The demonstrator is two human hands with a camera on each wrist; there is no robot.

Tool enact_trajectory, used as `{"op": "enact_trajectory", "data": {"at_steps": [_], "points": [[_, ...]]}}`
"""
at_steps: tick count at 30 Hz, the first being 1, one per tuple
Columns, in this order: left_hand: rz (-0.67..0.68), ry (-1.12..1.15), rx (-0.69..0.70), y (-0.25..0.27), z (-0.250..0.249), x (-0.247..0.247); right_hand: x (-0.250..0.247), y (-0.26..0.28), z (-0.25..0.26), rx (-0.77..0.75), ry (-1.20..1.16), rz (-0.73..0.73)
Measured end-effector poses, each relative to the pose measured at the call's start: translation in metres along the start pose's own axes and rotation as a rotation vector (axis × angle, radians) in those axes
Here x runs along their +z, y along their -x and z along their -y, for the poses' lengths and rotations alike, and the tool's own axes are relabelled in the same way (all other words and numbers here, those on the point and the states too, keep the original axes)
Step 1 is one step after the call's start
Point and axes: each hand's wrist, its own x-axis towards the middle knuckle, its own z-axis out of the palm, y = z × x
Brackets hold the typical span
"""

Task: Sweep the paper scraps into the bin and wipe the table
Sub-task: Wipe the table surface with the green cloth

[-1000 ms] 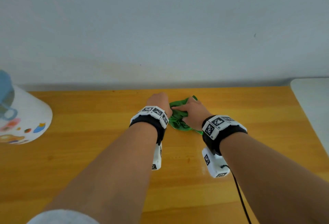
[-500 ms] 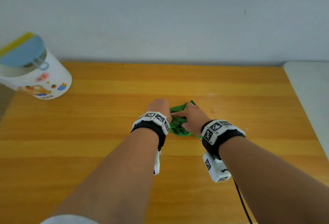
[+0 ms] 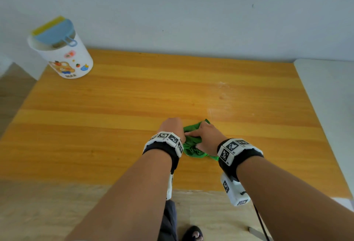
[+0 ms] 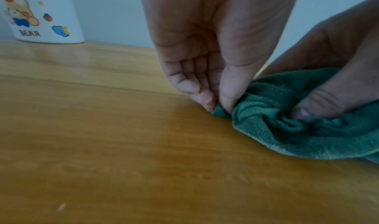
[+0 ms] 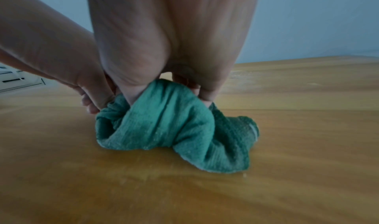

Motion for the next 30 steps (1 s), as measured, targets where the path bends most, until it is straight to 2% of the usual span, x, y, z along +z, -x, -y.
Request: {"op": "enact_trajectory", "data": {"at_steps": [9,20,27,30], "points": [[0.004,-0.028,-0.003,0.034,-0.002,0.025,0.026,0.035,0.0,-0.026,0.024,0.013],[0.164,-0.037,-0.01,0.058,-0.011,0.049,0.044,0.078,-0.001,-0.054,0.02,0.086],[0.255,-0.065,-0.02,0.052,-0.021,0.069,0.044,0.093,-0.01,-0.006,-0.001,0.132],[0.268,-0.049,0.041,0.062,-0.034,0.06,0.043,0.098,-0.018,0.03,-0.008,0.147]]}}
